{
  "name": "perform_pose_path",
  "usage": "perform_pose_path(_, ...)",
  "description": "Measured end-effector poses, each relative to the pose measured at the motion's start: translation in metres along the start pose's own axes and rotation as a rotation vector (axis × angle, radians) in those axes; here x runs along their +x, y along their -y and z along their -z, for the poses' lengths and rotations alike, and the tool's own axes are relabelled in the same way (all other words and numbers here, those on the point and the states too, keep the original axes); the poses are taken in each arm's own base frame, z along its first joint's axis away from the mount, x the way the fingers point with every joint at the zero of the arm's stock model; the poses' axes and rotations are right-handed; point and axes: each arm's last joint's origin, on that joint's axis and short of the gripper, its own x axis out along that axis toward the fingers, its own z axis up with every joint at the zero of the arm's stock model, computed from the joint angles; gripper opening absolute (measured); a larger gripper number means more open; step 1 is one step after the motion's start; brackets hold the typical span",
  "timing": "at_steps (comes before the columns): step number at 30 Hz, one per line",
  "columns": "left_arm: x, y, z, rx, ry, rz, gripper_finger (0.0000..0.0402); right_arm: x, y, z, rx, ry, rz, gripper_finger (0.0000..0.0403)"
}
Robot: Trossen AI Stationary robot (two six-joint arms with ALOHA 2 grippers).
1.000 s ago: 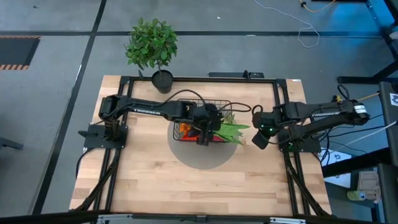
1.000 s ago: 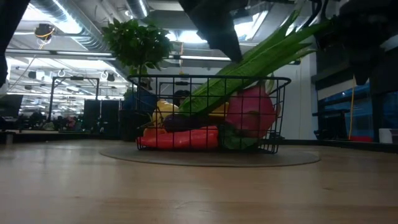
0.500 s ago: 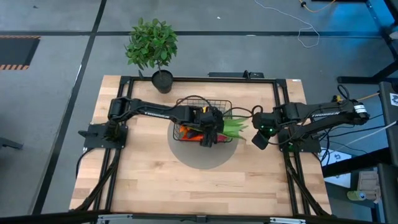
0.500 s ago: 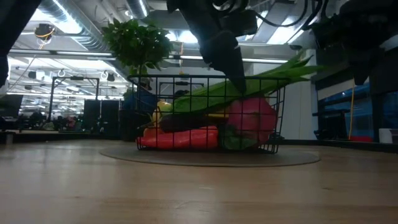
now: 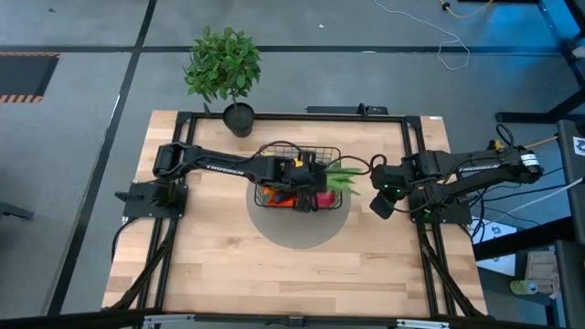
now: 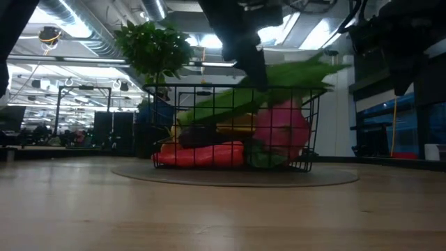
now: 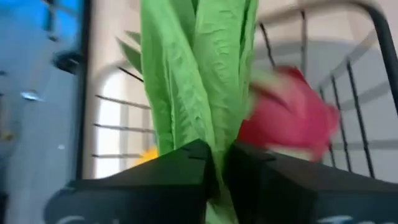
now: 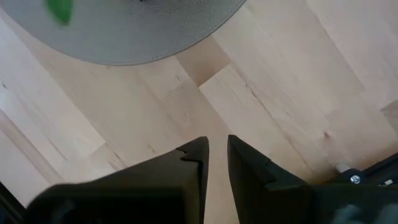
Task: Build produce basket
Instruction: Put the lettuce into the black wire basket
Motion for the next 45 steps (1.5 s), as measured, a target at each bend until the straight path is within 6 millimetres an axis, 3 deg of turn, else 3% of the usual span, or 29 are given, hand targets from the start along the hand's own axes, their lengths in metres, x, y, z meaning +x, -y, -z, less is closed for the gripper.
perform_pose_path(7, -0.046, -0.015, -0.014, -0.042, 0.045, -0.159, 0.0005, 0.0, 0.0, 0.0, 0.0, 0.002, 0.0, 0.0051)
perform_pose_path(11, -0.079, -0.034, -0.025, -0.193, 0.112, -0.174, 0.0003, 0.0, -0.001, 0.0, 0.001, 0.006, -0.002, 0.0051)
perform_pose_path(14, -0.087, -0.049, -0.023, -0.315, 0.099, -0.144, 0.0002, 0.0, -0.001, 0.0, -0.001, 0.007, -0.004, 0.0051)
perform_pose_path(22, -0.067, -0.066, -0.01, -0.459, 0.014, -0.055, 0.0001, 0.0, -0.001, 0.0, -0.007, 0.006, -0.004, 0.0051)
perform_pose_path(45, -0.019, -0.042, 0.006, -0.443, -0.182, 0.058, 0.0, 0.0, -0.001, 0.0, -0.008, 0.004, -0.004, 0.0051)
